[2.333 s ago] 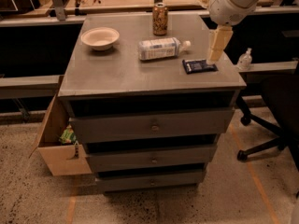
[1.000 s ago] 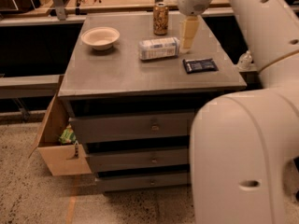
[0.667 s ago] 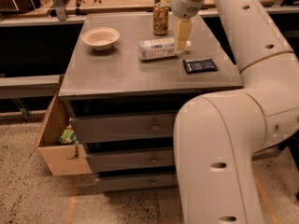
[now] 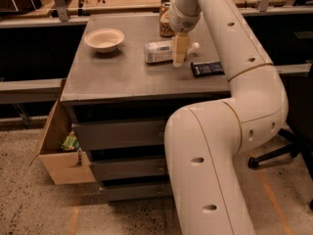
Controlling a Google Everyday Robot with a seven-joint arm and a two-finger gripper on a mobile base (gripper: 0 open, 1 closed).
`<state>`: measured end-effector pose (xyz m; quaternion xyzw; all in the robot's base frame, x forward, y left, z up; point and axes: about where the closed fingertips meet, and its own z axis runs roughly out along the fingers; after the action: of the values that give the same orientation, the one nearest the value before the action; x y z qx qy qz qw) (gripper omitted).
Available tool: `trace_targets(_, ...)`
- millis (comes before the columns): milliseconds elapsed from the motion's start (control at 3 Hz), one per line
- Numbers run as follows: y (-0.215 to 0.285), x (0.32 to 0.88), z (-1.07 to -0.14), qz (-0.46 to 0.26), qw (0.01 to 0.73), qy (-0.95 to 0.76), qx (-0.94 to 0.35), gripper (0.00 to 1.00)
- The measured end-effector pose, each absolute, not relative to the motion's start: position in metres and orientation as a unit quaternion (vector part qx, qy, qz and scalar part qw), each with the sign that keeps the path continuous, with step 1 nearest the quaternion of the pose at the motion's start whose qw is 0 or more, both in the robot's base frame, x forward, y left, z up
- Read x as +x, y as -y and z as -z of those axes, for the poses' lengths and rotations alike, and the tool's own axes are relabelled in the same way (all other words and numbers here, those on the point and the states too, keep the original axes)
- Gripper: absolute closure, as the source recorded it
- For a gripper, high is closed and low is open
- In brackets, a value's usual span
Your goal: Place blue plastic bottle upright
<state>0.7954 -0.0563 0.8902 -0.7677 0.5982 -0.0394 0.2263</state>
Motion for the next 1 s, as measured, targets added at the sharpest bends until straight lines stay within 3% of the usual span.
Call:
trace_targets(333, 0.059, 0.798, -0.863, 0.019, 0.213, -0.614, -0.76, 0.15)
trace_targets(1000, 0.063, 0.783, -0.851, -0.039, 0.232, -0.609, -0.758, 0.62)
